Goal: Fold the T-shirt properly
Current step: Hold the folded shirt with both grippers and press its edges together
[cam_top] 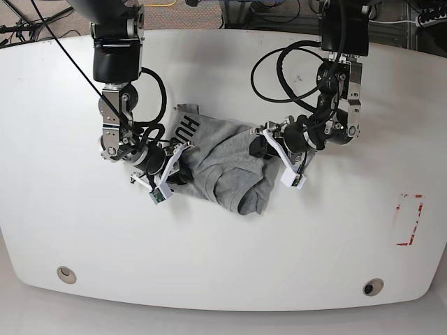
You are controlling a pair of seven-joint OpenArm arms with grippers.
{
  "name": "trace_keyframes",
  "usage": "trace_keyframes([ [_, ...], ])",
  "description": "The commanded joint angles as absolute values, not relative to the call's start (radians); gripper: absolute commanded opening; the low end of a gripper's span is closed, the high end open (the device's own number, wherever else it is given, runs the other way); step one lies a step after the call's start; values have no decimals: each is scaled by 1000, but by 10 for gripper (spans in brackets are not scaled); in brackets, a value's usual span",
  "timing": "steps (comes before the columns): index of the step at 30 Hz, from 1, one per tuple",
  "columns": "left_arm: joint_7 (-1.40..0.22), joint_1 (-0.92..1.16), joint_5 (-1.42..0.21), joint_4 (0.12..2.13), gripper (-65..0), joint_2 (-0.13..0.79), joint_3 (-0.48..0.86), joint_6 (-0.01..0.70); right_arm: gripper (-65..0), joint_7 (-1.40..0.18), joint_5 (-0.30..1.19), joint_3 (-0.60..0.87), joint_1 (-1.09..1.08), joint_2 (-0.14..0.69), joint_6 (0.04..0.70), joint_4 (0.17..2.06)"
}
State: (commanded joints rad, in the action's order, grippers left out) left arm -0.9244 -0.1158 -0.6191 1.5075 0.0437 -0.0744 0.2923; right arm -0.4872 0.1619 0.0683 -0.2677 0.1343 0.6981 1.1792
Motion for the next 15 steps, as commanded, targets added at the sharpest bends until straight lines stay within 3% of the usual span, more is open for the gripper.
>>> trace_keyframes([
  [15, -923, -122, -616, 1495, -626, 47, -79, 292, -563, -483, 162, 70, -268, 134, 698, 1175],
])
